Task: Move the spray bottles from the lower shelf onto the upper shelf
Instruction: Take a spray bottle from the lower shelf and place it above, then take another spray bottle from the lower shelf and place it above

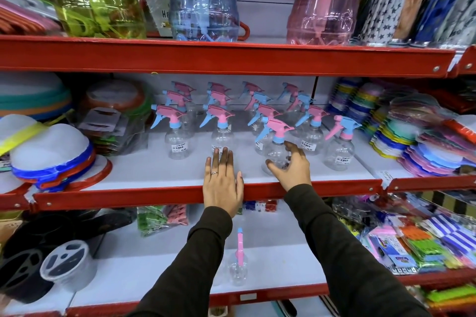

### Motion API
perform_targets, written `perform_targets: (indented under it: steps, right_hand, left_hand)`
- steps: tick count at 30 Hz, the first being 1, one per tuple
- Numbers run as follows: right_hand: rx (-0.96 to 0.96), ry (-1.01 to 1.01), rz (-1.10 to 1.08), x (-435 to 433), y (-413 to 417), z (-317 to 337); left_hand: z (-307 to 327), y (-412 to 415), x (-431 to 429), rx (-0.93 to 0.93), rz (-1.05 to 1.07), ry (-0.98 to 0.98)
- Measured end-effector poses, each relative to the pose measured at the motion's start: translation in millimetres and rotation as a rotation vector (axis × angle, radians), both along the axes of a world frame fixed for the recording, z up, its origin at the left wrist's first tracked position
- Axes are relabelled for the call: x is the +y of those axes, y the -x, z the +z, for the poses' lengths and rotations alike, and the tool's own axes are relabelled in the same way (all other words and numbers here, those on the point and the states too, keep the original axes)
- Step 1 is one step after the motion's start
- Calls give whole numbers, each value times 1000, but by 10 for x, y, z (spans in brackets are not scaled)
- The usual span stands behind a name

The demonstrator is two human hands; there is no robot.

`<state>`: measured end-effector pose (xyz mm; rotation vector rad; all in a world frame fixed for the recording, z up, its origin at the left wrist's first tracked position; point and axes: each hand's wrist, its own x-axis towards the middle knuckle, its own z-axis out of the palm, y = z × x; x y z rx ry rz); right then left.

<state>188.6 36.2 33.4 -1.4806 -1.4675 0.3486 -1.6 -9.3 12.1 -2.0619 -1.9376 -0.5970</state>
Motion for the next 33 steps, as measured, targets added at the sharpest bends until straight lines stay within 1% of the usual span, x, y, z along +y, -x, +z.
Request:
perform_targets:
  steps: [6,9,13,17,20,23,26,30,33]
  right_hand:
    - [8,14,-23,-67,-4,-18]
    - [43,-60,-26,-212,11,-10]
    - [23,-184,-86,-485,131,-13]
    - [42,-310,-27,-768,255,-125]
    - [44,-315,51,-938,333,-340]
    - [86,-214,143,-1096,404,-653]
    - [111,-42,196,-1240,440,-1034]
    - [139,255,155,-1316,479,-1524]
    - [48,576,149,-1261,514,-1786]
  left_hand:
    - [23,-5,-18,-10,-2,-3]
    - [37,-12,-40,-18,-11,-18]
    - [31,23,-54,-27,-35,-29]
    - [30,127,-99,-42,-45,-59]
    - [27,316,-148,-63,-21,-90]
    - [26,562,-165,-87,24,-127]
    - [20,783,-154,-82,90,-123]
    - [-24,898,-137,-36,106,-79]
    - [-48,895,-121,-37,106,-83]
